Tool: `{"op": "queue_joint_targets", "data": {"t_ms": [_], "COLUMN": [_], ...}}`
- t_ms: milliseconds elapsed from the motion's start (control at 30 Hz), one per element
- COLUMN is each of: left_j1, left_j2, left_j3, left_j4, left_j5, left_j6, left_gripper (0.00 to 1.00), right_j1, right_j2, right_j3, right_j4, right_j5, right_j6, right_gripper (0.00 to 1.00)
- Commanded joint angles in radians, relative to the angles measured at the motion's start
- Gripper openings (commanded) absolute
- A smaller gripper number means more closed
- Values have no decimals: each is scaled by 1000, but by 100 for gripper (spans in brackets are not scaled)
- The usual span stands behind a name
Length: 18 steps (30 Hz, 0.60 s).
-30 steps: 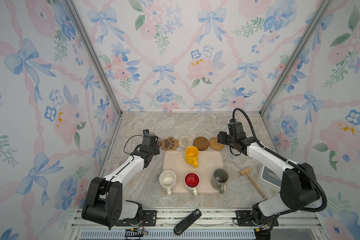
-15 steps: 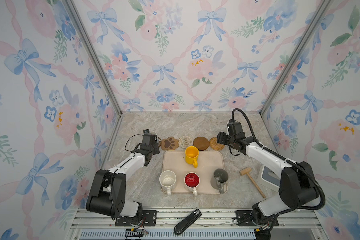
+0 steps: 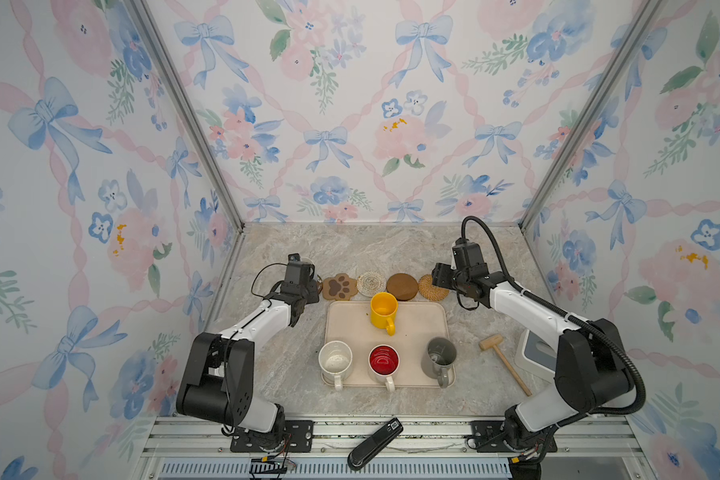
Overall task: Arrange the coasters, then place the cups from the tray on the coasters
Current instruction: 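Lift the light blue mug with the left gripper toward the coaster row, then lower the light blue mug onto the dark brown scratched coaster with the left gripper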
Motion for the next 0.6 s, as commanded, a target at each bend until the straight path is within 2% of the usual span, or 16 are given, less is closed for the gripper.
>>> {"op": "queue_joint_targets", "data": {"t_ms": [0, 567], "left_j1": [9, 9], "left_j2": [11, 19], "left_j3": [47, 46], "left_j4": [51, 31], "left_j5": [-21, -60], "left_j6": [28, 42], "left_gripper": [0, 0], "right_j1": [-9, -9], "right_j2": [14, 29], "right_j3": [30, 42], "right_j4": [1, -10], "right_j5": [-7, -14], "right_j6": [-10, -15], "right_gripper": [71, 71]}}
